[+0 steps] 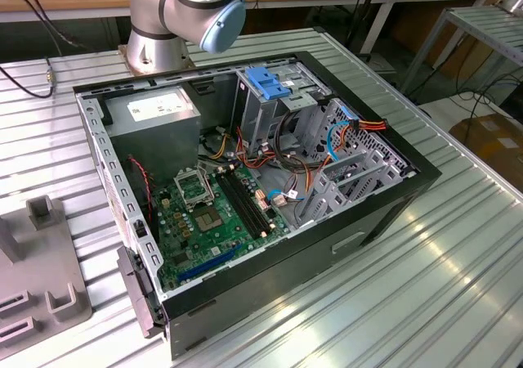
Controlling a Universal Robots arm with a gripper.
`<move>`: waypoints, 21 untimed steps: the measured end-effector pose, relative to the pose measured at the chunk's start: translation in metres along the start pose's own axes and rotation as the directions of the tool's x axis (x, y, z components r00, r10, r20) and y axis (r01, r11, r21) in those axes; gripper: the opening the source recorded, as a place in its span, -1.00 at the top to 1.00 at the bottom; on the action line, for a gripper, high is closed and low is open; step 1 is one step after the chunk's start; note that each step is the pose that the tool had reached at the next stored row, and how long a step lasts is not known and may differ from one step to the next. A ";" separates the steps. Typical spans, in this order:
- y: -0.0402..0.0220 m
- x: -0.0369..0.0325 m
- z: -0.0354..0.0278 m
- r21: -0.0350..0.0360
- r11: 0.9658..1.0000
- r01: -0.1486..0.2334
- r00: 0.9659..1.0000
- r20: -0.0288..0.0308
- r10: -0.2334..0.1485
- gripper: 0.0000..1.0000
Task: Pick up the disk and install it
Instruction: 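Pick up the disk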
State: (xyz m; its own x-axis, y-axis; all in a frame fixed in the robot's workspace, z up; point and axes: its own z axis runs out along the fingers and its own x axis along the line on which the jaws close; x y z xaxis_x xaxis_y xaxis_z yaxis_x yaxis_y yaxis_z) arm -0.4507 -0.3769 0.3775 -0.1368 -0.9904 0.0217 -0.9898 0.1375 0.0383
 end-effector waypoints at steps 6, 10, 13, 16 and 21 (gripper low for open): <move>0.0035 0.0015 0.0056 0.009 1.000 0.030 1.000 0.000 -0.030 0.04; 0.0037 0.0016 0.0079 0.017 0.998 0.059 0.998 -0.001 -0.059 0.01; 0.0039 0.0016 0.0112 0.019 0.996 0.086 0.996 -0.002 -0.086 -0.11; 0.0070 0.0019 0.0184 0.020 0.995 0.102 0.995 -0.002 -0.102 -0.11; 0.0078 -0.0012 0.0278 0.021 0.995 0.103 0.995 -0.002 -0.103 -0.11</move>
State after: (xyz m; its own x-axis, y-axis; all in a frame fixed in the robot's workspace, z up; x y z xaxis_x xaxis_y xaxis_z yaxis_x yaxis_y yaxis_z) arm -0.4593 -0.3750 0.3499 -0.0345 -0.9992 0.0196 -0.9992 0.0348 0.0196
